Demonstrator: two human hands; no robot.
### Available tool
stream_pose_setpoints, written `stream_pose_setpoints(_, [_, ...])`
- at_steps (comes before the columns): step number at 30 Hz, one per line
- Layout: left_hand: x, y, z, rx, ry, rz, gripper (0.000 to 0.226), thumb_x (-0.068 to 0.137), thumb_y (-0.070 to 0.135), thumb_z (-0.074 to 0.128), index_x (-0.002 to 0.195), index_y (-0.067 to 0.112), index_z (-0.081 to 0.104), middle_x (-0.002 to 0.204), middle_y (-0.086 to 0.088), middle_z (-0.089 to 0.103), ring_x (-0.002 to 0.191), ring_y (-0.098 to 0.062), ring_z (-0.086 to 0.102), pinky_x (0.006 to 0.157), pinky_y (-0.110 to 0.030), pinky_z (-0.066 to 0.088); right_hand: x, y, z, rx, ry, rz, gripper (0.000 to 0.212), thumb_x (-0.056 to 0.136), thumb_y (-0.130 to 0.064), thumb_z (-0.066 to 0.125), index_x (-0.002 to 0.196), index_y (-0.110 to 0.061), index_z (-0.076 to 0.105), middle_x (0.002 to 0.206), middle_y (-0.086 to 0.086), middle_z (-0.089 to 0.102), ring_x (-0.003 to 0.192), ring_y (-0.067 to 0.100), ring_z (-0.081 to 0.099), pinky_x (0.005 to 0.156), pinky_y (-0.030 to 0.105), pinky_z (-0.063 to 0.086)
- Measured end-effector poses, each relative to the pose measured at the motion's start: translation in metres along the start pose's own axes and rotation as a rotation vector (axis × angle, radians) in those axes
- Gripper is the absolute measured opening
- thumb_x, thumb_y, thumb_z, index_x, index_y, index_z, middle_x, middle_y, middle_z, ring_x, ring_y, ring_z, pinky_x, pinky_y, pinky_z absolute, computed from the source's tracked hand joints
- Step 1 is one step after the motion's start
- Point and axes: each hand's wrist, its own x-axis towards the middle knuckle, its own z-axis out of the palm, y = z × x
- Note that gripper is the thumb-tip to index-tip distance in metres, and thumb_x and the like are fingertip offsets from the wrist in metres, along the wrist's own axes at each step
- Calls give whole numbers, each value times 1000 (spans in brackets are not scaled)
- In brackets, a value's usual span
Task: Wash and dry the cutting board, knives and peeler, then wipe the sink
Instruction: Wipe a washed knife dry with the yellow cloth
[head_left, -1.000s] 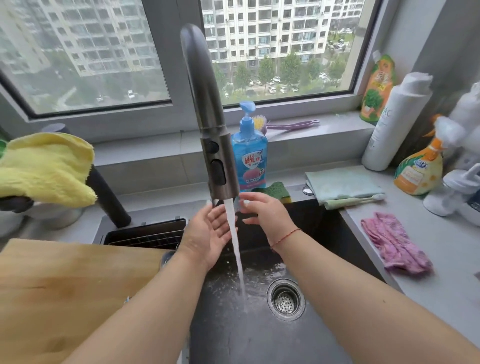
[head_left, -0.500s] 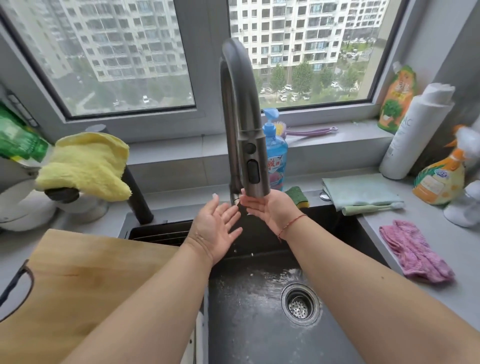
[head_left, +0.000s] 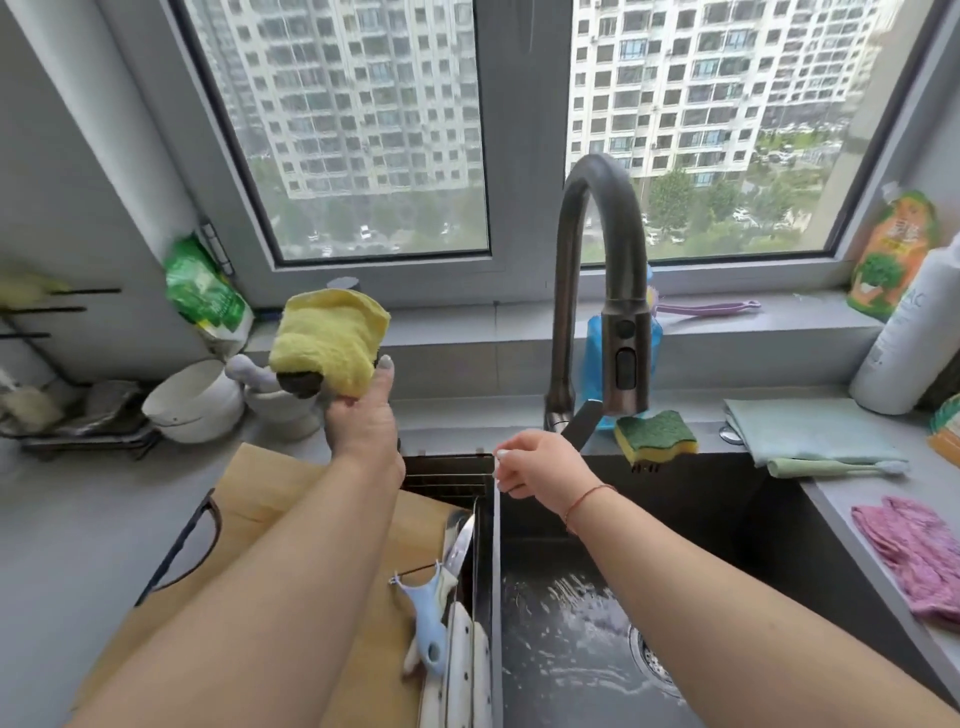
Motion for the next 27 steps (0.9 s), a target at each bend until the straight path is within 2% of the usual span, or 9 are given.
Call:
stream_pose_setpoints(2, [10,7,-3,45,82,-40,55,80,47,72,125,18,59,126,-4,62,116,-23,58,103,-42,47,-1,-8,5,0,26,-36,16,95,-13,51,107,-8,61,86,10,69,80,20,67,72,26,58])
stream_pose_setpoints(5, [4,15,-9,263,42,24,37,90,38,59,114,10,64,110,-10,64,97,-25,59,90,-35,50,-5,-22,10,30,54,-91,14,95,-13,50,106,-9,60,84,9,67,75,15,65,63,18,56])
stream_pose_setpoints(9, [-32,24,-19,454,-144,295,8,74,18,65,70,11,64,70,3,55,73,-23,53,69,-31,42,-9,-42,9,70,197,-222,6,94,-19,53,100,-19,56,88,5,64,83,19,65,78,34,58])
stream_pose_setpoints(12, [-49,25,-21,534,-385,368,33,72,2,61,49,13,40,74,-2,51,65,-19,46,61,-28,39,-18,-51,17,231,165,-206,18,96,-30,51,110,-19,53,100,2,60,101,25,61,85,39,52])
stream_pose_setpoints(14, [-61,23,-18,428,-637,229,28,74,-2,60,56,11,44,83,-12,56,67,-19,53,59,-27,47,-26,-49,29,570,-8,-12,36,98,-43,44,112,-14,61,98,7,65,95,26,62,83,40,50])
stream_pose_setpoints(16, [-72,18,-15,156,-778,19,5,74,10,58,73,6,54,85,-15,59,74,-21,59,67,-29,52,-35,-43,39,975,-180,175,54,97,-53,37,104,-11,69,94,13,71,92,29,65,88,42,50])
stream_pose_setpoints(19, [-78,6,-11,-315,-638,-315,20,91,15,52,102,-1,59,100,-19,63,99,-32,64,92,-40,51,-39,-28,51,1359,-238,230,58,99,-50,30,110,-6,66,107,20,69,102,33,64,90,43,48])
stream_pose_setpoints(22, [-79,-6,-13,-377,-577,-452,29,99,21,46,109,-2,59,106,-21,64,105,-33,64,95,-42,50,-38,-20,56,1480,-208,230,56,98,-48,34,113,-3,64,111,22,67,102,35,65,91,47,47])
stream_pose_setpoints(27, [-71,-9,-20,-121,-661,-352,27,102,17,42,109,-4,57,98,-19,65,94,-27,67,84,-38,58,-32,-11,54,1329,-105,302,39,96,-36,47,111,-4,64,98,19,68,93,35,66,93,46,50])
